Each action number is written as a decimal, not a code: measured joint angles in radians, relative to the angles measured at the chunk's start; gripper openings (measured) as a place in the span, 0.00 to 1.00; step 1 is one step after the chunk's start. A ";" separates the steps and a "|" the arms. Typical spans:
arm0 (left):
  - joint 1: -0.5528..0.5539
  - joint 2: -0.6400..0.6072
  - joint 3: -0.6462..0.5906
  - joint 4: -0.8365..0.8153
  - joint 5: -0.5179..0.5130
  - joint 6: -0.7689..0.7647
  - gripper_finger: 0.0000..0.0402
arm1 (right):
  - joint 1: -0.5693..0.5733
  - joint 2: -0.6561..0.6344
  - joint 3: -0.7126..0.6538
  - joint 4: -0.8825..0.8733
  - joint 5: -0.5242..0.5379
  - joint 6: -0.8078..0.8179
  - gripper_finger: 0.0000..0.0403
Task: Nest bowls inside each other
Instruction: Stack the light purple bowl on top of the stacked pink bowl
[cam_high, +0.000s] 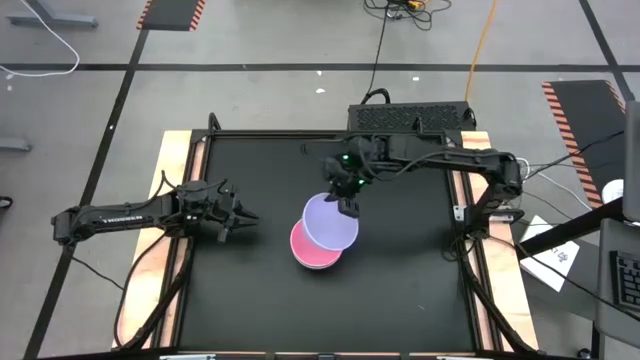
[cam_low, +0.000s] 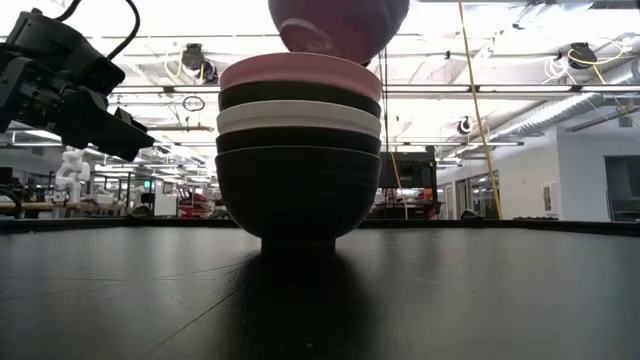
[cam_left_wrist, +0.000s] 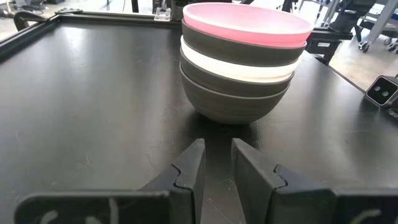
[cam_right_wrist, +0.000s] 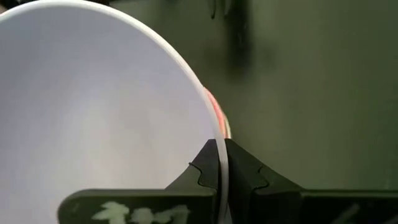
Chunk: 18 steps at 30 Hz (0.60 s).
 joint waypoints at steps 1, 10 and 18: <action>0.000 0.000 0.000 0.000 0.000 -0.002 0.20 | 0.004 0.017 0.017 -0.010 -0.001 -0.003 0.00; 0.000 0.000 0.000 0.000 0.002 -0.005 0.20 | 0.022 0.147 0.161 -0.116 0.003 -0.027 0.00; 0.000 0.000 0.000 0.000 0.008 -0.007 0.20 | 0.029 0.202 0.210 -0.165 0.003 -0.036 0.00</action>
